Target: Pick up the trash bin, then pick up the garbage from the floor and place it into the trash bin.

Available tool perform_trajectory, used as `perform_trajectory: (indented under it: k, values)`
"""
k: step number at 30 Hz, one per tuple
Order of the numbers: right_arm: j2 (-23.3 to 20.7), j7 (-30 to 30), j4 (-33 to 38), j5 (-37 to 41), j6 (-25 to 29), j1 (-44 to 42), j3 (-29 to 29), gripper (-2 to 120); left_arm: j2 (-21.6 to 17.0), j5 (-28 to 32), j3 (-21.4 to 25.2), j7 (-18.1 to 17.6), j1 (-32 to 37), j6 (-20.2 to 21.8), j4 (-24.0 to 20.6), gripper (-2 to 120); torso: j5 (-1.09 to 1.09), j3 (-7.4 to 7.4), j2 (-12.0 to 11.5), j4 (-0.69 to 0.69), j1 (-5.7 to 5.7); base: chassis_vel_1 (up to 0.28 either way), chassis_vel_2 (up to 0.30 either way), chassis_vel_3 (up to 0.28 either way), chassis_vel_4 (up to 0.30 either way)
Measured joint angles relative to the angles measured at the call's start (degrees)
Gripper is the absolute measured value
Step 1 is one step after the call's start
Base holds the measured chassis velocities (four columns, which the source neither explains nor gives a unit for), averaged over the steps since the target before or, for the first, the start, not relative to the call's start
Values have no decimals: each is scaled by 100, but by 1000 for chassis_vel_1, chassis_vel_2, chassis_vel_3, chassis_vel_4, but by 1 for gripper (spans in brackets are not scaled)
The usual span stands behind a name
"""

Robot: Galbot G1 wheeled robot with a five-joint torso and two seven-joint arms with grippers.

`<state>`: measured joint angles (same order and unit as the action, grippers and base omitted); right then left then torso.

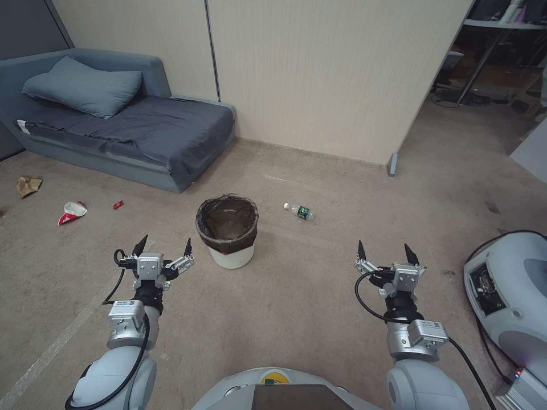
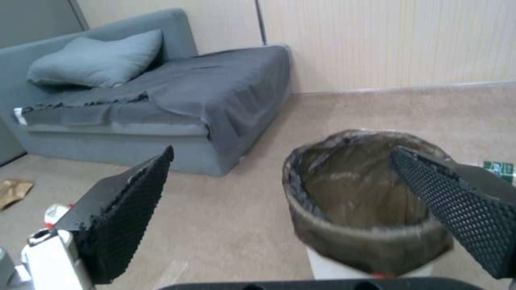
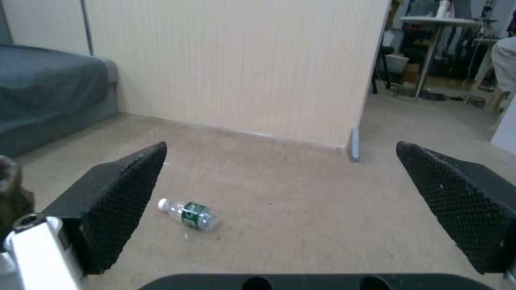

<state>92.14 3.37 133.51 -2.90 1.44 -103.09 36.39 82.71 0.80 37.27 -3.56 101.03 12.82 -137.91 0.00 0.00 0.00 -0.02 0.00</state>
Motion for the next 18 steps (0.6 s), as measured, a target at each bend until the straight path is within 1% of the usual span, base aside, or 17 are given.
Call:
perform_trajectory:
  k: [5, 9, 11, 18]
  values:
    - [0, -2, 0, 0, 2, 2, 1, 100, 6, 3, -1, 0, -20, 8, 7, 100, 0, 0, 0, 3, 0, -143, 173, 154, -148]
    - [0, -3, 0, 1, 3, 2, 1, 100, 7, 6, -1, 0, -23, 15, 8, 100, 0, 0, 0, 3, 0, -147, 161, 145, -163]
    - [0, -2, 0, 1, 5, 2, 3, 100, 7, 14, -2, 1, -30, 29, 7, 100, 0, 0, 0, 0, 0, -166, 139, 132, -158]
    - [0, -5, 2, 1, 6, 4, 5, 100, 10, 21, -5, 3, -38, 39, 8, 100, 0, 0, 0, 3, 0, -141, 139, 151, -134]
